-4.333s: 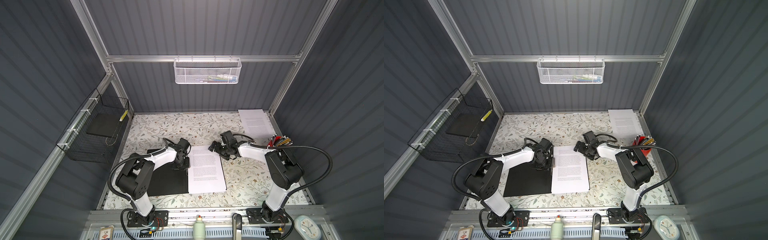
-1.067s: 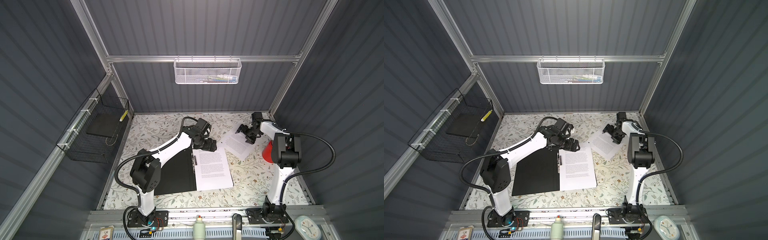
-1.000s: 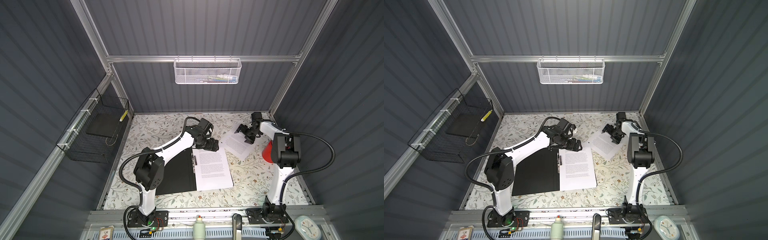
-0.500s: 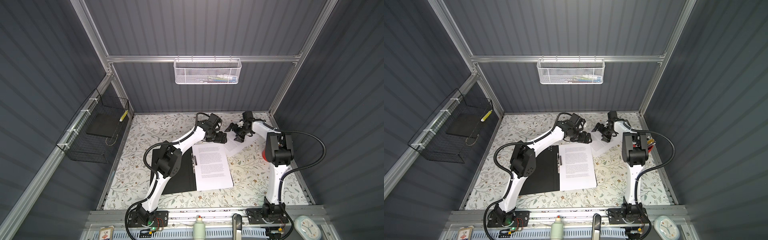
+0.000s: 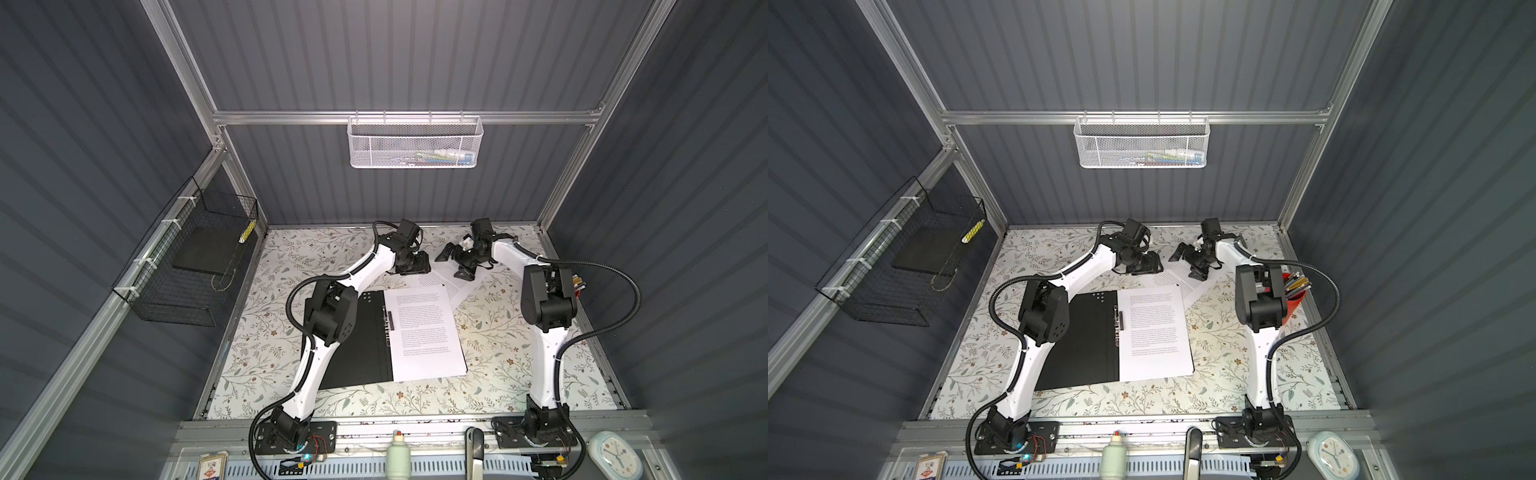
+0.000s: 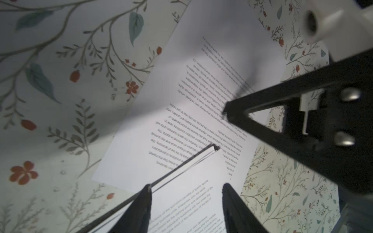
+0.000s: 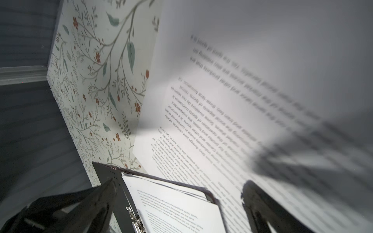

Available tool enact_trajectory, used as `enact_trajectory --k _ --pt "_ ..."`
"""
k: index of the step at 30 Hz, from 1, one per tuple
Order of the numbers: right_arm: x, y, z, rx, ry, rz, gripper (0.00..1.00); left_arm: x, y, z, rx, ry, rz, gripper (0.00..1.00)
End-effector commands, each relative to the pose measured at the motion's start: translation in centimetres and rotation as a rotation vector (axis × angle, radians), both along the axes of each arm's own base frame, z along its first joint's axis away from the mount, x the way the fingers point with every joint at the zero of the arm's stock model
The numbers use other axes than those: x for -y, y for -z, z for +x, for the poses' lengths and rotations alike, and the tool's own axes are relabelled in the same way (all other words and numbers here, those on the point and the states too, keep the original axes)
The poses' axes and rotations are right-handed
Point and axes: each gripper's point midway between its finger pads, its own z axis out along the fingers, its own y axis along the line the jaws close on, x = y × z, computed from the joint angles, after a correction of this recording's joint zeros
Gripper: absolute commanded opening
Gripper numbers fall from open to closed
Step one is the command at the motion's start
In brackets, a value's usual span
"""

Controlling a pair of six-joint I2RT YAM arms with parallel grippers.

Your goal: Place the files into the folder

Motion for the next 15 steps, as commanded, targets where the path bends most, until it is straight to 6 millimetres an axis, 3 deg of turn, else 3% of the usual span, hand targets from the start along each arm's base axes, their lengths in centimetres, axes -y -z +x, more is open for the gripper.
enact_trajectory --k 1,5,8,15 --pt "5.3 -1.4 0.6 0.003 0.093 -0.122 0.99 1.1 1.5 -0.1 -0.022 0.044 -0.009 0.47" --pt "9.7 -0.3 0.8 -0.013 0.186 -0.244 0.99 1.4 2.9 0.2 -0.030 0.067 0.003 0.40" --pt "11.7 0.0 1.1 -0.016 0.238 -0.300 0.99 1.3 3.9 0.5 -0.032 0.062 0.014 0.38" --pt "13.9 1.0 2.3 -0.044 0.326 -0.322 0.99 1.1 5.9 0.3 -0.068 0.060 0.040 0.30"
